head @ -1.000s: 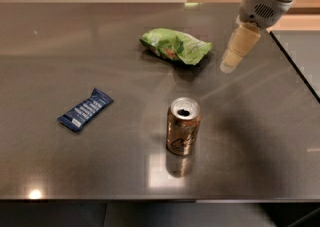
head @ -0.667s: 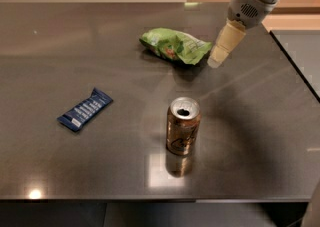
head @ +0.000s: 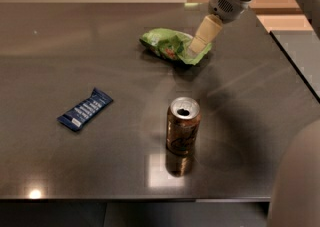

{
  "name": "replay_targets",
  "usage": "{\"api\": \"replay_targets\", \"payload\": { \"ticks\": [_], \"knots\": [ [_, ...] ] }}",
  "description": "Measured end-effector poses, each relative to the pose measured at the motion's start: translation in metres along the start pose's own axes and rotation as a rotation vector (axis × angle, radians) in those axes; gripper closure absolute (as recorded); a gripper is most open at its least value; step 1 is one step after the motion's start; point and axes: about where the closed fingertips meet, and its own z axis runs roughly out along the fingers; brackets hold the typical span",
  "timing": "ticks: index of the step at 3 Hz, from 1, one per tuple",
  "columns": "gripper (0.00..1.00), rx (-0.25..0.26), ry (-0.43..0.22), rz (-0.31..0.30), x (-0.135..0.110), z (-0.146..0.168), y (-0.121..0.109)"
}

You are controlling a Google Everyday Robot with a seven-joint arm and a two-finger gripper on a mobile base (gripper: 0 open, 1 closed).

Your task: Move green rice chip bag near rxbar blueberry

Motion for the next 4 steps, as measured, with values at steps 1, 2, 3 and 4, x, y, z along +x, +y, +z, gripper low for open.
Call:
{"api": "replay_targets", "payload": {
  "ticks": [1, 2, 3, 4],
  "knots": [
    [0.00, 0.034, -0.023, 0.019, -0.021, 0.012, -0.005],
    [0.00, 0.060, -0.033, 0.051, -0.034, 0.027, -0.015],
    [0.00, 0.057, -0.032, 0.080, -0.043, 0.043, -0.022],
    [0.00, 0.052, -0.031, 0.095, -0.047, 0.055, -0.025]
  ]
}}
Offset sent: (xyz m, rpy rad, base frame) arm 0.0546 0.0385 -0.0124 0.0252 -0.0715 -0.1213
